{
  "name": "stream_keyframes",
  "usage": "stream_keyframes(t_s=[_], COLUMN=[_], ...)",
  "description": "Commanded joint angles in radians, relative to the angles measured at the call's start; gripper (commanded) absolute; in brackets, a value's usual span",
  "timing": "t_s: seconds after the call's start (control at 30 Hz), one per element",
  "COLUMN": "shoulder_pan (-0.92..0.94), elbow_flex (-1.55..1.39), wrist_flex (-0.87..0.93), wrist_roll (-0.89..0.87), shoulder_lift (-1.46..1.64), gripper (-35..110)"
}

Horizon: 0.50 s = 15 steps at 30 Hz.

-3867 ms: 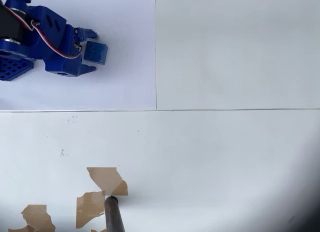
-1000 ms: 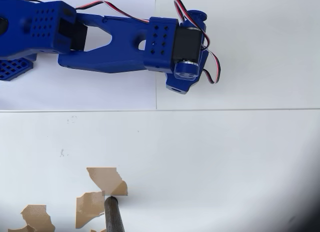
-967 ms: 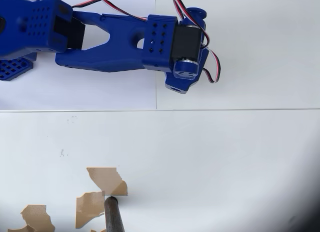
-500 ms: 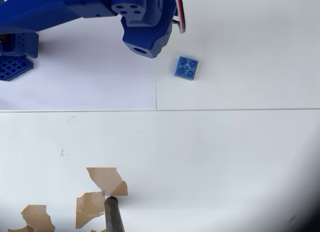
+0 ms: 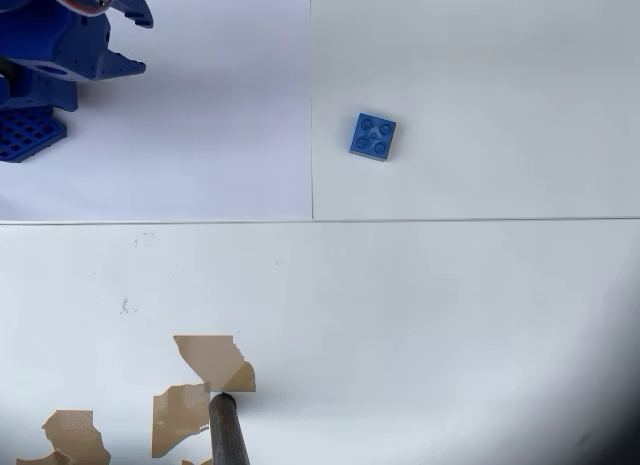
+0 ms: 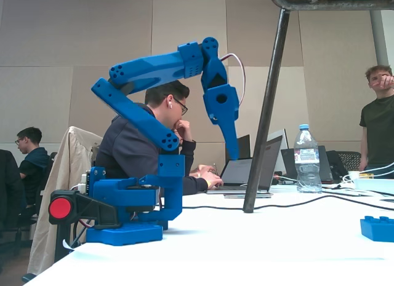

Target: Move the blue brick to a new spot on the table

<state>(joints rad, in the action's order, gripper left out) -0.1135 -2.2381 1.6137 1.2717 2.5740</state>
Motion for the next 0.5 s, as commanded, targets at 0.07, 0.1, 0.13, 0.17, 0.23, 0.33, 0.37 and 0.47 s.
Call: stream_keyframes(t_s=[0.07, 0.1, 0.13, 0.17, 0.23, 0.33, 0.37, 0.47], shoulder_pan=[0.064, 0.078, 0.091, 0.101, 0.123, 0.149, 0.156, 0.146], elbow_flex=[-0.19, -0.212, -0.232, -0.253, -0.308, -0.397, -0.416, -0.433], wrist_flex=[-0.005, -0.006, -0.012, -0.021, -0.044, -0.067, -0.077, -0.097], wrist_roll=[0.083, 0.097, 0.107, 0.118, 0.144, 0.176, 0.181, 0.17], shoulder_lift=[0.201, 0.213, 0.227, 0.242, 0.285, 0.365, 0.39, 0.391], gripper=[0, 0, 0, 0, 0, 0, 0, 0])
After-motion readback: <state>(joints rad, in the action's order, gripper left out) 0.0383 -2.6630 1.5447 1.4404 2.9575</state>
